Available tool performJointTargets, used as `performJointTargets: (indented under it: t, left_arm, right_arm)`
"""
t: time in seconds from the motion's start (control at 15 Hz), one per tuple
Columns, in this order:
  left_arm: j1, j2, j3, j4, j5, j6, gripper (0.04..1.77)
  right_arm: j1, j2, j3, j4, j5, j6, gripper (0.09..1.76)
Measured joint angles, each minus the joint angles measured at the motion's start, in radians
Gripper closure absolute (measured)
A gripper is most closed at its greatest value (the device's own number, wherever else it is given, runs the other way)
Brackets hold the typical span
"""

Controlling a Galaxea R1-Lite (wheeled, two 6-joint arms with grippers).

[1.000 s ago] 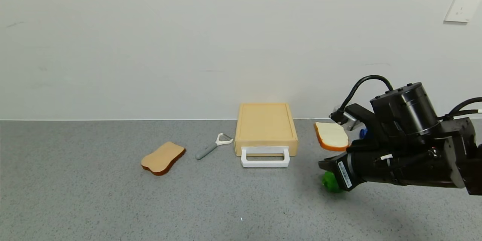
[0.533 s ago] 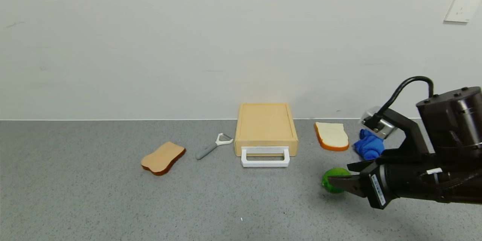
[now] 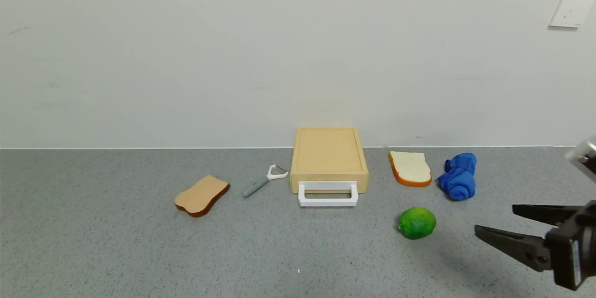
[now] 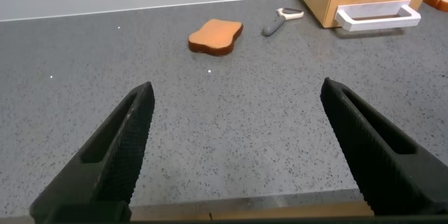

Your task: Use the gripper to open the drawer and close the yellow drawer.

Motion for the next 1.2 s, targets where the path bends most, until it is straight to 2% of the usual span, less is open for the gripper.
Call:
performJointTargets:
  t: [0.27,0.73,1.0,1.07,1.2]
  left_arm:
    - [0.0,0.0,0.0,0.0,0.0,0.0,0.09]
    - [0.0,0.0,0.0,0.0,0.0,0.0,0.09]
    - [0.0,0.0,0.0,0.0,0.0,0.0,0.09]
    - [0.0,0.0,0.0,0.0,0.0,0.0,0.09]
    - [0.0,0.0,0.0,0.0,0.0,0.0,0.09]
  right_arm:
    - [-0.122,-0.241,0.076,0.071,-0.018,0.003,0.25]
    - [-0.424,-0.658,0.065,0.407,-0.024,0.0,0.19]
    - [-0.482,-0.814,-0.01,0.605,-0.09,-0.001,0.17]
    - [-0.484,-0.83,-0.027,0.605,-0.098,-0.004,0.17]
    - [-0.432,-0.848,-0.049,0.604,-0.099,-0.016,0.16]
